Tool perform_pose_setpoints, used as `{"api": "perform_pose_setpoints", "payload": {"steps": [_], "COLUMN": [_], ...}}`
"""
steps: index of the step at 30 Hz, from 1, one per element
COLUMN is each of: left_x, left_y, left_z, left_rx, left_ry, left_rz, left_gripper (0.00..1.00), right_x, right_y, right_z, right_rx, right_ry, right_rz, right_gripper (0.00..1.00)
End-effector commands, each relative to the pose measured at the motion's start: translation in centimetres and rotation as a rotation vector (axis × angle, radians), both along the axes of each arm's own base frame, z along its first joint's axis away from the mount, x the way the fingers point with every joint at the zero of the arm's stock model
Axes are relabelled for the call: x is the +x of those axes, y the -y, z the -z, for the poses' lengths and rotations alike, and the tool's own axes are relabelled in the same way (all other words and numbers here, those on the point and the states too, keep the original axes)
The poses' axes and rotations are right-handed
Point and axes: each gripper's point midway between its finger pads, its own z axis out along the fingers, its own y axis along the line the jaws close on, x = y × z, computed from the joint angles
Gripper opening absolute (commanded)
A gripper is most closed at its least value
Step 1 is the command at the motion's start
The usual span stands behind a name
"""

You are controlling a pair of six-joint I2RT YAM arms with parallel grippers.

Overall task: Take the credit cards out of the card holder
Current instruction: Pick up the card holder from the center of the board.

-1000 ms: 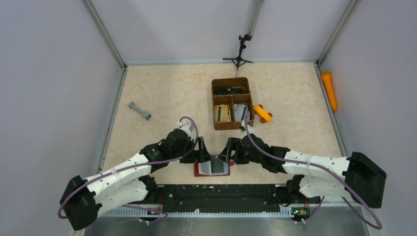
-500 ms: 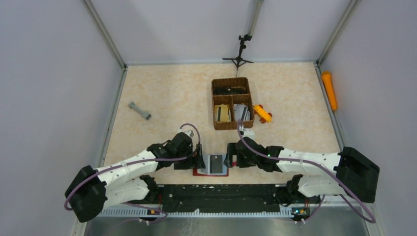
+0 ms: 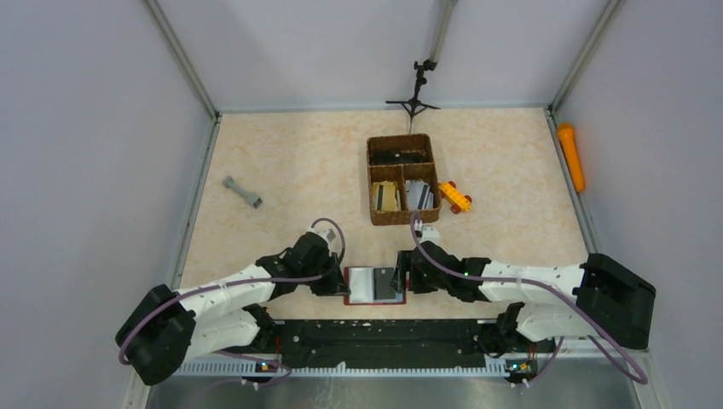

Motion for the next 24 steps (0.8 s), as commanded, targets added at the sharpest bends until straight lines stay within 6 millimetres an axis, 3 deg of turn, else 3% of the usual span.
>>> {"api": "perform_pose_setpoints", "payload": {"steps": [1,4,7,9,12,14,19,24], "left_x": [0.3,0.4,0.4,0.5,0.5,0.4,0.2,-0.4], "left_y": [0.5,0.7,1.0,1.2,1.4,1.3,2.0,2.8], "left_z": [-0.2,-0.7,-1.0,-1.4,-1.5,-1.3,-1.2,-0.8], "left_rx": [-0.060,-0.106,-0.163,-0.198,-0.224,-0.222,-0.256,-0.297], "left_ry": [0.015,0.022,0.022,0.028,0.027,0.019,0.002,-0.052], "left_rz": [-0.015,-0.031,-0.036,-0.036,-0.031,-0.029,-0.011,0.020], "left_gripper": [0.20,0.17,0.19,0.27,0.53,0.62,0.64,0.63], "right_x": [-0.5,-0.4,-0.2,-0.1,0.1,0.1,0.1,0.0], "right_y": [-1.1,-0.7,-0.3,0.1,0.5,0.9,1.0,1.1], "right_z": [-0.4,-0.4,-0.4,-0.4,-0.2,0.0,0.0,0.3], "right_rx": [0.073,0.071,0.079,0.076,0.056,0.038,0.048,0.038], "right_ry": [-0.004,0.001,0.014,0.021,0.029,0.029,0.032,0.029], "right_rz": [-0.010,0.006,0.027,0.040,0.054,0.061,0.066,0.064], "right_gripper": [0.63,0.59,0.46,0.36,0.23,0.16,0.03,0.01]}}
